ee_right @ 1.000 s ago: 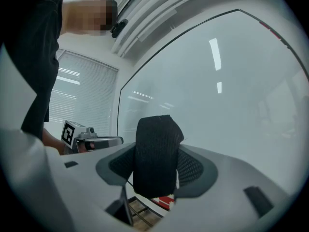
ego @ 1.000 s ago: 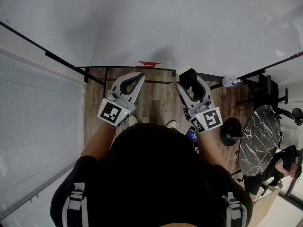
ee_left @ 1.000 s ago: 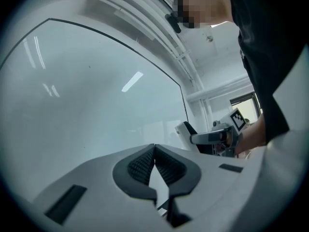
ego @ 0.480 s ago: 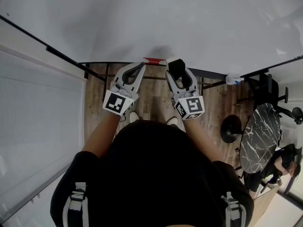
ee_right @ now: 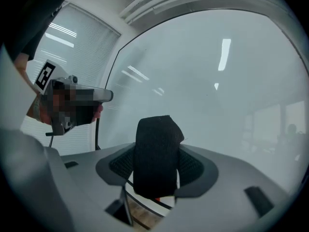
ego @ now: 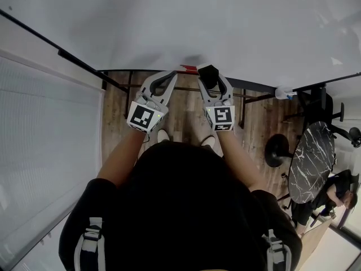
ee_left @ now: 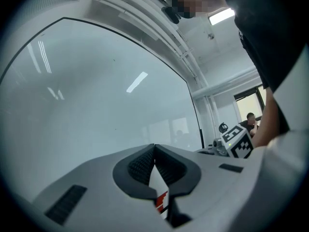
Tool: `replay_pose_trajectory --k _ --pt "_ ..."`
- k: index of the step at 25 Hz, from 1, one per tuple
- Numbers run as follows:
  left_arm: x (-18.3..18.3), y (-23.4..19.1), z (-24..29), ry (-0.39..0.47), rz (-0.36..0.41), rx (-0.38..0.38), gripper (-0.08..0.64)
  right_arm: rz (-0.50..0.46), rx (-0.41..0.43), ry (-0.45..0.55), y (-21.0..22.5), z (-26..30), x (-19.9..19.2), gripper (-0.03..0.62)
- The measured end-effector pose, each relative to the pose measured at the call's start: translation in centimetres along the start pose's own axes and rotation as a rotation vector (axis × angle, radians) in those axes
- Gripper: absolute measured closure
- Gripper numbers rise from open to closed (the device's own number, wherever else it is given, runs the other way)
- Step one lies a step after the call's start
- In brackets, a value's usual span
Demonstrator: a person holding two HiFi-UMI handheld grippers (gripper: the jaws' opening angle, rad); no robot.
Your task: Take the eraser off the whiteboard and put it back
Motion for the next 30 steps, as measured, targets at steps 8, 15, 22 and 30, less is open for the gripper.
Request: replay_pose_trajectory --k 8,15,22,30 --pt "-1.8 -2.5 -0.6 -0.030 -0.027 -0.001 0.555 0.014 -0.080 -0.043 0.2 3.3 -2.5 0.353" --pt "-2.3 -3.8 -0.6 -0.048 -0.024 -0.033 0.557 0.038 -0.116 -0.068 -0.5 6.1 -3.4 0.351" --pt "-3.0 -5.1 -0.4 -0.056 -0.032 -0.051 0.557 0.078 -0.166 -0.104 -1.0 7.5 -4.8 0.354" --pt "-3.8 -6.4 -0.4 -0.058 -0.040 -0.077 0.557 0.129 -0.192 -0.146 -1.4 9.2 -6.3 0.359"
Point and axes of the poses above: the fingertips, and each gripper's own axes: z forward along the fingers, y to its right, x out of its top, the point moved 7 cm from there along -z, backward along the fingers, and after that the axes turned 2 degrees about -x, right-handed, at the moved point
